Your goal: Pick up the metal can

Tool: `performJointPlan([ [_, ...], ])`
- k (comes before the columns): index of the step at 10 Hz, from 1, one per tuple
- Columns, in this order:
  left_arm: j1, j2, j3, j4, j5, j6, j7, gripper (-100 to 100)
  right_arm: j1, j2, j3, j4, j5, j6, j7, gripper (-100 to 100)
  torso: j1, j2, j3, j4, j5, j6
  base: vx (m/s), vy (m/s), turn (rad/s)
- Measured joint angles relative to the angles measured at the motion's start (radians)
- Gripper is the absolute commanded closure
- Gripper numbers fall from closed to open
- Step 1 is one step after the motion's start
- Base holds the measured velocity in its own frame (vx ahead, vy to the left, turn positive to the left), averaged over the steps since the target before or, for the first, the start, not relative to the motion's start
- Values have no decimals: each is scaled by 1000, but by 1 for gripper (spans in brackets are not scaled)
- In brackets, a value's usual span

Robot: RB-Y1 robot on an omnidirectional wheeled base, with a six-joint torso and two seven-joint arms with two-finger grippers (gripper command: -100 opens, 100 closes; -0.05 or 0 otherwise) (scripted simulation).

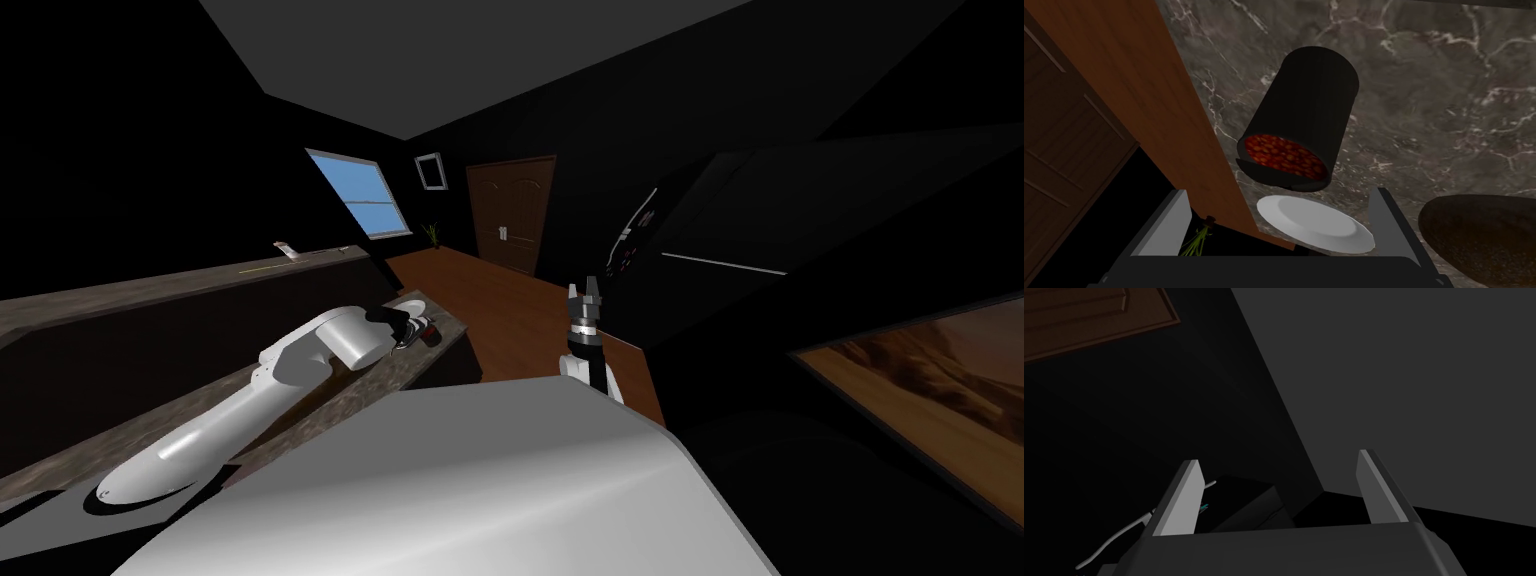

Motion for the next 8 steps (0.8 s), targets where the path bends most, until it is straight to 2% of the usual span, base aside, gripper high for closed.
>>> performJointPlan([
  [1, -1, 0, -2, 2, 0, 5, -1, 0, 0, 0, 0, 0, 0, 0, 0, 0, -1, 3, 2, 1, 0, 0, 0, 0, 0],
  [2, -1, 0, -2, 2, 0, 4, -1, -100, 0, 0, 0, 0, 0, 0, 0, 0, -1, 4, 3, 1, 0, 0, 13, -25, 119],
  [8, 15, -28, 49, 78, 34, -61, -140, -100, 0, 0, 0, 0, 0, 0, 0, 0, -3, 3, 2, 1, -1, 0, 32, -58, 119],
])
